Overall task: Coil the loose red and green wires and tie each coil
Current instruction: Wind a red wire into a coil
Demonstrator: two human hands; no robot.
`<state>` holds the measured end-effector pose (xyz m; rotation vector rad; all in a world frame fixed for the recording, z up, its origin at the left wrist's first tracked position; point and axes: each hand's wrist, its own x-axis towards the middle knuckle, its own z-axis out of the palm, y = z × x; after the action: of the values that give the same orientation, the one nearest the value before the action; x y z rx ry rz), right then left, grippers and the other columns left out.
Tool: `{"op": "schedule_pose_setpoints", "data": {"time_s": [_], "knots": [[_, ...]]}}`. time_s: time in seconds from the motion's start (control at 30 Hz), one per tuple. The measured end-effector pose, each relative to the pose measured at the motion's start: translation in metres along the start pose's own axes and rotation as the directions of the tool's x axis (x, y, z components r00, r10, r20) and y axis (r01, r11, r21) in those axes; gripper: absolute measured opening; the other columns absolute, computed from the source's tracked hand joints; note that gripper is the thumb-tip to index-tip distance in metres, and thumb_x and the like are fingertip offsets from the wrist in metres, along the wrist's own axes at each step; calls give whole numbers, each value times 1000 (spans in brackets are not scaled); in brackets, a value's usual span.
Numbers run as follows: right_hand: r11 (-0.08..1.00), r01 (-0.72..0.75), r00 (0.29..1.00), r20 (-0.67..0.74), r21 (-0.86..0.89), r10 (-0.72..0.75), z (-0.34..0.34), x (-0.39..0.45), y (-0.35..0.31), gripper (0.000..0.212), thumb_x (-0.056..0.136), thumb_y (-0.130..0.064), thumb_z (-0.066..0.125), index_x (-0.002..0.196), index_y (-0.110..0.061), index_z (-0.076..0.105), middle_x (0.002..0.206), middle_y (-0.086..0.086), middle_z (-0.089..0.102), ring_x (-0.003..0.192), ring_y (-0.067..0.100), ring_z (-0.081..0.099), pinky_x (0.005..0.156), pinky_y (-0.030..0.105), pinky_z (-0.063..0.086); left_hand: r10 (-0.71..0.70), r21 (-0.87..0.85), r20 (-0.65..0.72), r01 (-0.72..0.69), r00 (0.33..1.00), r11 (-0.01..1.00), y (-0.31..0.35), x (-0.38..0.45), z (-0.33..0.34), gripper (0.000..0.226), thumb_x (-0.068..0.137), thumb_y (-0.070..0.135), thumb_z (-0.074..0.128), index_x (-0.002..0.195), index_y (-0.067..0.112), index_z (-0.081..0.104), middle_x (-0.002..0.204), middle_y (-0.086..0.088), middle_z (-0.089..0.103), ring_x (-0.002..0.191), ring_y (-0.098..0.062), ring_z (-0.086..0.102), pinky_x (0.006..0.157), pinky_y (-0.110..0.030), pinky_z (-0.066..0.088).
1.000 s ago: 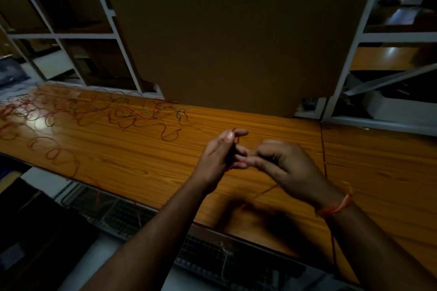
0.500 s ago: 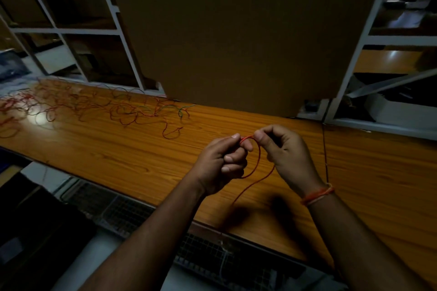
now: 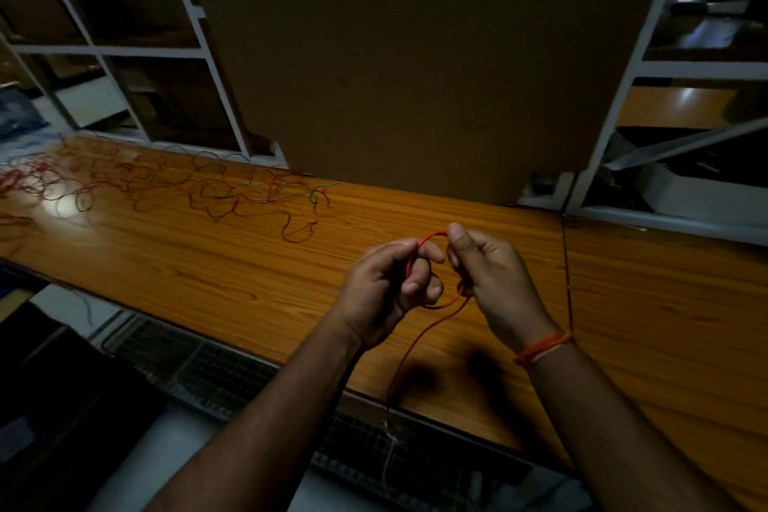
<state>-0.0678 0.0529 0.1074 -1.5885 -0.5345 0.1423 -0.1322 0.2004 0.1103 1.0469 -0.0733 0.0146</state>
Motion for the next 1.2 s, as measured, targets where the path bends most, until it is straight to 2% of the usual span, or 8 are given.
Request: {"op": "schedule_pose_setpoints", "data": {"time_s": [0.27, 0.5, 0.67, 0.73, 0.83, 0.93, 1.03, 1.2], "knots": [[966, -166, 985, 68, 198, 156, 7, -8, 13, 38, 103, -45, 47, 82, -16, 59, 66, -1, 46, 55, 10, 42, 53, 24, 38, -34, -388, 51, 51, 998, 920, 4, 7, 2, 28, 108, 21, 36, 97, 9, 59, 47, 10, 41, 36, 0, 36, 41, -16, 24], [873, -349, 932, 32, 340, 360, 14, -50, 70, 10, 96, -4, 63, 100, -13, 60, 68, -3, 52, 57, 6, 48, 51, 28, 49, 41, -621, -90, -88, 995, 779, 33, 14, -21, 33, 107, 23, 38, 99, 10, 67, 48, 9, 44, 37, -3, 37, 40, -17, 23], [950, -300, 942, -183, -86, 281, -13, -60, 78, 7, 89, -10, 75, 90, -16, 72, 77, -5, 71, 63, 7, 64, 60, 24, 52, 89, -649, -244, -231, 966, 725, 58, 15, -42, 33, 108, 23, 41, 99, 10, 69, 51, 9, 44, 38, -4, 37, 40, -16, 21], [919, -183, 975, -182, -349, 125, -24, -60, 66, 10, 88, -16, 77, 81, -24, 74, 79, -9, 72, 79, 0, 65, 69, 23, 51, 71, -603, -312, -255, 948, 756, 60, 14, -44, 29, 107, 23, 43, 101, 10, 68, 54, 10, 43, 39, -3, 35, 41, -14, 21], [827, 179, 984, 83, -533, -159, -33, -53, 32, 11, 87, -18, 79, 82, -27, 76, 78, -14, 65, 80, 5, 62, 64, 16, 45, 60, -447, -386, -243, 921, 861, 52, 15, -39, 28, 108, 25, 42, 110, 9, 64, 63, 9, 46, 46, -2, 41, 42, -12, 30], [800, 369, 927, 248, -473, -280, -30, -41, -6, 7, 89, -18, 76, 90, -25, 77, 84, -12, 62, 79, 8, 61, 63, 17, 45, 127, -110, -368, -179, 921, 978, 39, 15, -30, 32, 110, 25, 38, 118, 4, 60, 68, 2, 57, 56, -7, 54, 52, -15, 43], [795, 431, 900, 266, -427, -346, -24, -27, -35, 7, 91, -19, 75, 94, -25, 76, 86, -10, 61, 80, 9, 61, 64, 19, 46, 149, 311, -234, -71, 961, 948, 26, 9, -19, 37, 111, 30, 37, 127, 4, 58, 76, -8, 66, 69, -19, 65, 62, -26, 49], [847, 435, 899, 195, -307, -391, -18, -3, -52, 7, 93, -16, 72, 96, -22, 75, 91, -8, 64, 90, 14, 65, 75, 28, 54, 62, 413, -54, -34, 997, 910, 15, 2, -12, 31, 110, 28, 39, 110, 8, 62, 63, -6, 56, 49, -16, 52, 49, -27, 40]]}}
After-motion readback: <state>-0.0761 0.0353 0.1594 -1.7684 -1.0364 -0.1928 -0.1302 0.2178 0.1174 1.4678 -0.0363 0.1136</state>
